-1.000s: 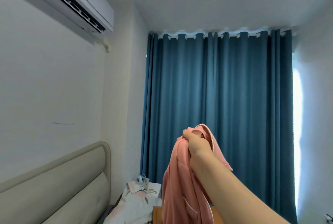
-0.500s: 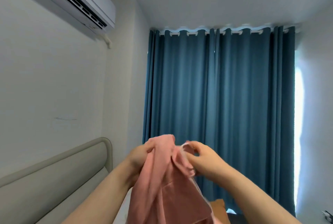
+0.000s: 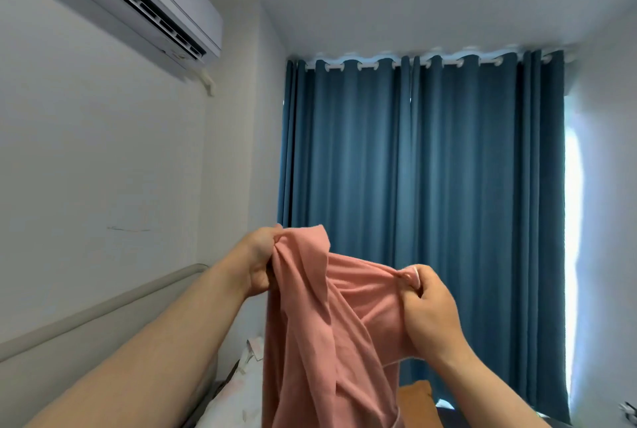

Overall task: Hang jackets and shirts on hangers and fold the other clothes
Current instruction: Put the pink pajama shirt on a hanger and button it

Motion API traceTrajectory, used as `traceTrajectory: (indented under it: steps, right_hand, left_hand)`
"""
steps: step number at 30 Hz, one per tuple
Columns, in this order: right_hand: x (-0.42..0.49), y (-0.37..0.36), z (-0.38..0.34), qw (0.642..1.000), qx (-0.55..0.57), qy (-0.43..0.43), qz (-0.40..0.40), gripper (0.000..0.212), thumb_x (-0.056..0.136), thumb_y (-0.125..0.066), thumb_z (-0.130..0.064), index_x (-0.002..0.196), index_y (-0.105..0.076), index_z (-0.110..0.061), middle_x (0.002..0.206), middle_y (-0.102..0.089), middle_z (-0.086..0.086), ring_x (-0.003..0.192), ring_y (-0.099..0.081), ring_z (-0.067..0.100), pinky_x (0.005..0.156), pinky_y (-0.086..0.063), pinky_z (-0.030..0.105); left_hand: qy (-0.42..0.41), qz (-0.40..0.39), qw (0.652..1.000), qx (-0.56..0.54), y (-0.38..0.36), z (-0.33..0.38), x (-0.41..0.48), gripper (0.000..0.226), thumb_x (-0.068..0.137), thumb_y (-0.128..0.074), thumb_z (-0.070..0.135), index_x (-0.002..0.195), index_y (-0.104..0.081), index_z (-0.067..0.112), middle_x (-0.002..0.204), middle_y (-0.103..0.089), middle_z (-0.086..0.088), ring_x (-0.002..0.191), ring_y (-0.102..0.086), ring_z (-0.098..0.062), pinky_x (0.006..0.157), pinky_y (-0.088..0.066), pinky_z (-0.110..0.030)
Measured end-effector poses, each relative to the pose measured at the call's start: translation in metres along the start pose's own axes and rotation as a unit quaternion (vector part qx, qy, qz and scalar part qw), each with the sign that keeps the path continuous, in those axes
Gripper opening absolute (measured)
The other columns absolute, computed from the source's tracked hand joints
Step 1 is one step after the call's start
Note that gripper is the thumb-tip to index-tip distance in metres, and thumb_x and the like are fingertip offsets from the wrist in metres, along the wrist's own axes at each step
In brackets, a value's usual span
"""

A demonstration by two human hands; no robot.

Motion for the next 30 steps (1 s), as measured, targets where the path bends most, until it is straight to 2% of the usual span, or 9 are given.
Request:
traceTrajectory:
  steps: [4, 7, 11, 14, 17, 21, 25, 28, 30]
  right_hand:
    - [0.002, -0.005, 0.011, 0.969, -0.211, -0.042, -0.118, 0.019, 0.094, -0.046, -0.021, 0.077, -0.053, -0.027, 0.084, -0.061, -0.015, 0.081, -0.056, 0.016, 0.069, -0.045, 0.03]
    - [-0.014, -0.02, -0.004, 0.945, -0.283, 0.04, -0.16, 0.033, 0.089, -0.05, -0.025, 0.121, -0.056, -0.033, 0.136, -0.049, -0.005, 0.128, -0.044, 0.018, 0.106, -0.037, 0.028]
    - [-0.049, -0.042, -0.059, 0.976, -0.057, 0.079, -0.193, 0.061, 0.064, -0.061, -0.064, 0.119, -0.052, -0.039, 0.125, -0.044, -0.027, 0.122, -0.04, -0.007, 0.099, -0.031, 0.009]
    - [-0.054, -0.052, -0.071, 0.983, -0.042, 0.006, -0.18, 0.039, 0.061, -0.067, -0.06, 0.087, -0.056, -0.033, 0.09, -0.058, -0.018, 0.083, -0.053, -0.005, 0.071, -0.041, 0.014]
    - [-0.034, -0.055, -0.069, 0.971, -0.052, -0.025, -0.233, 0.02, 0.076, -0.068, -0.031, 0.074, -0.061, -0.012, 0.07, -0.061, -0.003, 0.065, -0.051, 0.007, 0.064, -0.044, 0.029]
    - [0.002, -0.045, -0.054, 0.896, 0.35, -0.202, -0.183, 0.019, 0.087, -0.057, -0.016, 0.097, -0.062, 0.0, 0.096, -0.064, 0.02, 0.087, -0.059, 0.028, 0.076, -0.046, 0.038]
    - [0.049, -0.019, -0.036, 0.848, 0.472, -0.238, -0.041, 0.029, 0.099, -0.043, -0.013, 0.107, -0.067, 0.0, 0.104, -0.07, 0.019, 0.091, -0.069, 0.026, 0.083, -0.055, 0.037]
    - [0.071, 0.001, -0.001, 0.9, 0.319, -0.297, 0.01, 0.026, 0.09, -0.057, -0.013, 0.105, -0.068, 0.004, 0.1, -0.069, 0.024, 0.082, -0.066, 0.032, 0.081, -0.054, 0.041]
    - [0.067, 0.012, 0.014, 0.959, -0.087, -0.268, -0.04, 0.028, 0.089, -0.059, -0.022, 0.102, -0.067, 0.003, 0.096, -0.068, 0.021, 0.082, -0.064, 0.032, 0.074, -0.05, 0.035]
  left_hand:
    - [-0.017, -0.018, 0.999, -0.028, 0.0, 0.023, -0.008, 0.043, 0.106, -0.034, 0.027, 0.11, -0.061, -0.006, 0.088, -0.071, -0.022, 0.073, -0.071, -0.031, 0.074, -0.059, -0.046]
    - [-0.004, -0.021, 0.997, -0.074, -0.012, 0.027, -0.002, 0.042, 0.106, -0.033, 0.026, 0.124, -0.052, -0.007, 0.089, -0.069, -0.019, 0.077, -0.07, -0.028, 0.066, -0.059, -0.048]
    - [0.01, 0.03, 0.992, -0.121, -0.027, 0.023, 0.006, 0.042, 0.107, -0.025, 0.027, 0.089, -0.051, -0.002, 0.054, -0.054, -0.01, 0.044, -0.057, -0.013, 0.046, -0.055, -0.024]
    - [0.014, 0.025, 0.991, -0.132, -0.039, 0.019, -0.001, 0.046, 0.107, -0.024, 0.026, 0.068, -0.04, 0.006, 0.037, -0.038, -0.004, 0.022, -0.037, -0.01, 0.028, -0.036, -0.013]
    - [0.023, -0.021, 0.997, -0.067, -0.038, 0.012, -0.004, 0.045, 0.104, -0.033, 0.028, 0.07, -0.051, 0.004, 0.053, -0.054, -0.009, 0.046, -0.056, -0.017, 0.053, -0.052, -0.025]
    - [0.047, -0.037, 0.997, 0.047, -0.021, 0.005, -0.001, 0.042, 0.099, -0.042, 0.03, 0.116, -0.066, 0.001, 0.111, -0.069, -0.019, 0.105, -0.066, -0.031, 0.098, -0.05, -0.042]
    - [0.107, -0.1, 0.982, 0.119, -0.003, -0.006, -0.003, 0.068, 0.093, -0.04, 0.058, 0.113, -0.068, -0.001, 0.104, -0.07, -0.016, 0.09, -0.067, -0.027, 0.083, -0.053, -0.033]
    - [0.117, -0.127, 0.968, 0.184, 0.01, -0.007, -0.007, 0.042, 0.09, -0.057, 0.039, 0.102, -0.067, 0.0, 0.088, -0.069, -0.016, 0.077, -0.067, -0.026, 0.082, -0.053, -0.037]
    - [0.094, -0.13, 0.97, 0.181, 0.012, -0.004, -0.006, 0.026, 0.091, -0.057, 0.023, 0.103, -0.065, 0.0, 0.085, -0.067, -0.014, 0.073, -0.065, -0.023, 0.078, -0.054, -0.036]
Point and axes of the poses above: each hand's wrist, its own x-axis towards the middle knuckle, its own y-axis out of the back of the hand, z = x × y, the point moved 3 cm from there along x, towards the middle knuckle
